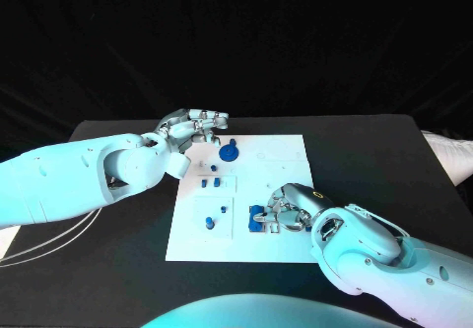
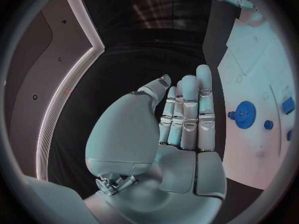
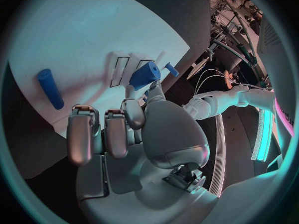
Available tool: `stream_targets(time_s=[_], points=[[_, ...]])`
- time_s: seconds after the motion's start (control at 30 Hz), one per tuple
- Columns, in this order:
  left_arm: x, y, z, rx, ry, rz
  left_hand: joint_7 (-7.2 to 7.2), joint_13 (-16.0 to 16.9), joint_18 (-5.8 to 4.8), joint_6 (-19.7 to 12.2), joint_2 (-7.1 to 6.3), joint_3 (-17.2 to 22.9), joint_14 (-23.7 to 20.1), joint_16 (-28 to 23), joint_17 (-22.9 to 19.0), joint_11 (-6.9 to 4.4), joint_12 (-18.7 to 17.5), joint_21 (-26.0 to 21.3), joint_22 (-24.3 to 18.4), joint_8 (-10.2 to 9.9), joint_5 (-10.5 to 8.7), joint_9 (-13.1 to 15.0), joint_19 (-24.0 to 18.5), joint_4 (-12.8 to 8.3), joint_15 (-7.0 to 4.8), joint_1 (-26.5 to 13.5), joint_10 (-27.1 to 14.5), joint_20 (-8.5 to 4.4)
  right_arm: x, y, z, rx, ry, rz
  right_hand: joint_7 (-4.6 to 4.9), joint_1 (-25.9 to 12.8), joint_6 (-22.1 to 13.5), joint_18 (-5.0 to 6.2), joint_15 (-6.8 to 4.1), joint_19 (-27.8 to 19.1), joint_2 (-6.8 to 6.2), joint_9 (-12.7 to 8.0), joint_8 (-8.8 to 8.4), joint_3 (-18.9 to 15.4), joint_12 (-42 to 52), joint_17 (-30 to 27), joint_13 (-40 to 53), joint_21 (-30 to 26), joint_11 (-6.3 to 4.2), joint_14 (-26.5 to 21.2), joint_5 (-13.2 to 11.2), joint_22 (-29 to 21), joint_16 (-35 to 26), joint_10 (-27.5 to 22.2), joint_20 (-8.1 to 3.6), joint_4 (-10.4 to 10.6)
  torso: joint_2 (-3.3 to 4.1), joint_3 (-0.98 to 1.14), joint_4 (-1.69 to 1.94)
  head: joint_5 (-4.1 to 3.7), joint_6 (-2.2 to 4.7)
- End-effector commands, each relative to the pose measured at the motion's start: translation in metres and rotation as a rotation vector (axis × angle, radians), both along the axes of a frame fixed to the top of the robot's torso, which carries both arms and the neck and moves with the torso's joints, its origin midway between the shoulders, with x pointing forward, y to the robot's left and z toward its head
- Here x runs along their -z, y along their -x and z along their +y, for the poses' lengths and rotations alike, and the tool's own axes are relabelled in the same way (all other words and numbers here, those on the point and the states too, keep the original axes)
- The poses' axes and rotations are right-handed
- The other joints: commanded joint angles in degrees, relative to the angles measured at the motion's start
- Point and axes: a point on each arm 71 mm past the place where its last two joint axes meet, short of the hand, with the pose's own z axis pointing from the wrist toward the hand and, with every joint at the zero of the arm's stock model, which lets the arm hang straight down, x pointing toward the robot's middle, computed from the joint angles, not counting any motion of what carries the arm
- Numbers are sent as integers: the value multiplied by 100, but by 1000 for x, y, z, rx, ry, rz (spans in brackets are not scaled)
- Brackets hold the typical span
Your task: Assemble the parts on the task board
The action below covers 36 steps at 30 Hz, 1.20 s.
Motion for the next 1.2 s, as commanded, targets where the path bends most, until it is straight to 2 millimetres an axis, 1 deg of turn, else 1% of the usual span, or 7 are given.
stream_targets(time_s=[0.03,0.27,0.33,0.43,0.73,0.9,1.2], points=[[-1,1,-2,21,8,-7,6,8,57,-52,47,-18,-42,33,-8,-2,18,-35,-8,34,17,-1,-7,2,4,-7,-53,23,5,1,1,-16,36,-4,-6,38,31,-95,-49,9,9,8,23,2,14,465,7,8,-15,410,-22,9,22,15,-37,-24,1,1,6,-1,-17],[-1,1,-2,20,7,-7,6,8,57,-52,47,-18,-42,33,-8,-2,18,-35,-8,34,17,-1,-7,2,4,-7,-53,23,2,2,2,-21,20,-32,-17,26,57,-96,-55,11,21,26,38,12,18,471,18,10,-23,411,51,14,24,27,-40,-24,-4,-5,8,21,-31],[-1,1,-1,20,7,-6,6,8,57,-52,47,-18,-42,33,-8,-2,18,-35,-8,34,17,-1,-7,2,4,-7,-53,23,1,3,2,-23,8,-41,-17,20,58,-97,-55,13,21,28,38,11,21,468,22,12,-23,410,56,18,22,30,-40,-21,-3,0,4,34,-37],[-1,1,-1,18,6,-6,6,8,57,-52,47,-18,-42,33,-8,-2,18,-35,-8,34,17,-1,-7,2,4,-7,-53,23,-1,5,4,-33,-20,-57,-22,-67,70,-97,-59,15,-7,41,45,-23,32,477,37,13,-26,412,56,22,26,44,-43,25,-6,4,-5,46,-36],[-1,1,0,19,6,-5,9,10,57,-61,54,-27,-49,39,-14,0,36,-44,-12,42,18,-2,-7,2,6,-11,-70,25,-8,9,7,-66,-81,-96,-37,-139,96,-98,-66,17,-59,62,64,-58,65,496,68,15,-37,416,44,27,38,69,-49,66,-2,0,-1,43,-38],[-1,1,0,19,6,-4,9,10,57,-61,54,-27,-49,39,-14,0,36,-44,-12,42,18,-2,-7,2,6,-11,-70,25,-3,9,8,-97,-20,-68,-65,-76,157,-98,-84,18,-111,103,113,-33,31,507,58,15,-60,418,-72,31,42,70,-63,23,-4,-7,3,46,-48],[-1,1,0,20,6,-4,9,10,57,-61,54,-27,-49,39,-14,0,36,-44,-12,42,18,-2,-7,2,6,-11,-70,25,2,7,9,-101,42,-49,-108,132,226,-106,-116,33,-23,156,174,101,14,547,63,36,-99,424,-181,72,64,91,-90,-111,-4,-5,1,59,-64]])
